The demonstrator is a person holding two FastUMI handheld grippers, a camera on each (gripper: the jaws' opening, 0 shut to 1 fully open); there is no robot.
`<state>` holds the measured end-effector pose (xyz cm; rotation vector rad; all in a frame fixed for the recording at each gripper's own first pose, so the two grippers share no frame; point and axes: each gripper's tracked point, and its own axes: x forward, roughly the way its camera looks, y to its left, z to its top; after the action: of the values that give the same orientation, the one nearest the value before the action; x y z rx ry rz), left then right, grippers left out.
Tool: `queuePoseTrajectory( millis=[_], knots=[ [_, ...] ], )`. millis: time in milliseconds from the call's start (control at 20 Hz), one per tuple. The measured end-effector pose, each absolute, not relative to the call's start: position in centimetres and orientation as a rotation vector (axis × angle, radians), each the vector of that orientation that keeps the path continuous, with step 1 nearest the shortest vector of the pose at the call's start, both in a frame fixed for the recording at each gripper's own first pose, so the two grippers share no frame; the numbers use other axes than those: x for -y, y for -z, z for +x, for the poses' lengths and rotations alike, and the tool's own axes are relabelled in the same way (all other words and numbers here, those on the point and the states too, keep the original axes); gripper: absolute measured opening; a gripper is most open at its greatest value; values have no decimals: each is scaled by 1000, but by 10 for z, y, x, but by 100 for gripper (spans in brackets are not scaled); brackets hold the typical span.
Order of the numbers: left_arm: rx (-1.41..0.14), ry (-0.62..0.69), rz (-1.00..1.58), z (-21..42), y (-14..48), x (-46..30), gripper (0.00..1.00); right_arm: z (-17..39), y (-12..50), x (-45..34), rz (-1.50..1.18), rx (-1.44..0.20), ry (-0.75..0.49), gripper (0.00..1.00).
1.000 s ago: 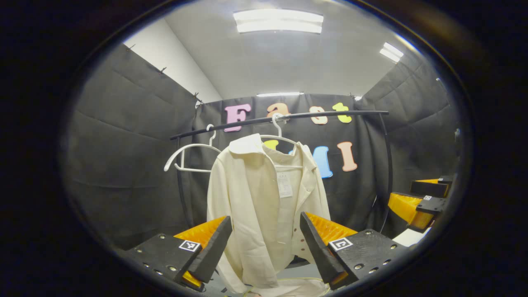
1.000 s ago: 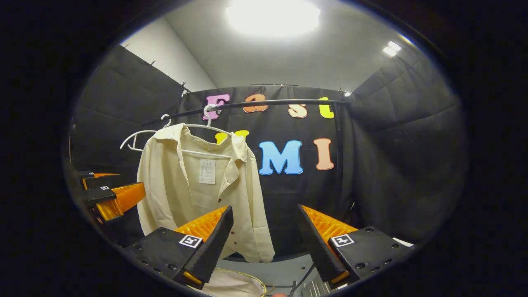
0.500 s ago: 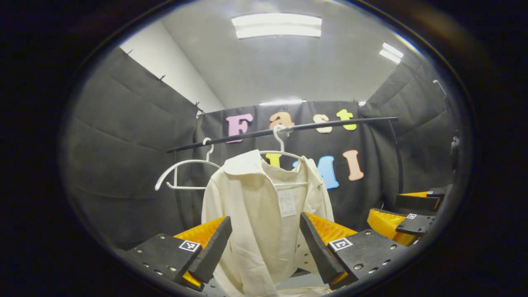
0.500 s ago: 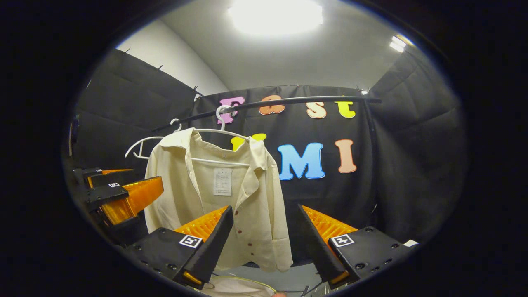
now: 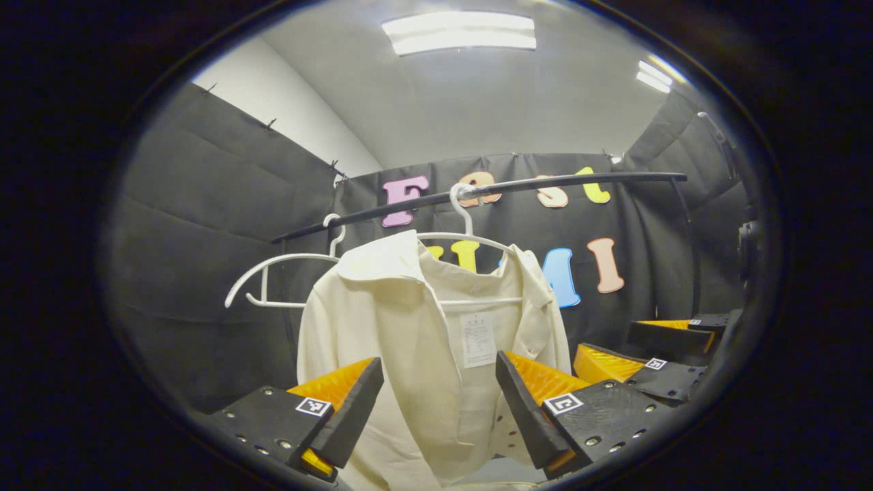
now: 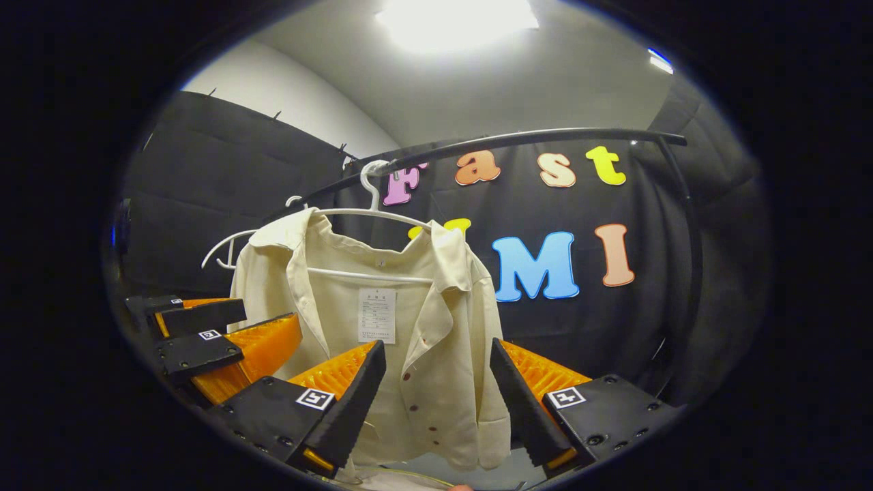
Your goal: Grasp the clothes on the hanger with both hands and then place them into the laundry hamper below.
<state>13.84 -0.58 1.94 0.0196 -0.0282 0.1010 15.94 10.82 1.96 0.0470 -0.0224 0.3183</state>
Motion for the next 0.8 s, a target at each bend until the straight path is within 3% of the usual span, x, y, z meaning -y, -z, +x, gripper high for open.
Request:
queuePoseTrajectory(
  millis=[50, 150, 200, 800],
  knots=[
    [27, -110, 25, 144, -19, 8, 98, 168, -18, -111, 53, 20, -327, 93],
    [25, -135, 36, 156, -19, 6, 96, 184, -17, -115, 67, 17, -344, 97],
    [18, -152, 42, 162, -18, 4, 96, 191, -16, -117, 70, 16, -351, 93],
    [-32, -289, 87, 229, 8, -21, 98, 275, -3, -156, 155, -19, -416, 97]
  ],
)
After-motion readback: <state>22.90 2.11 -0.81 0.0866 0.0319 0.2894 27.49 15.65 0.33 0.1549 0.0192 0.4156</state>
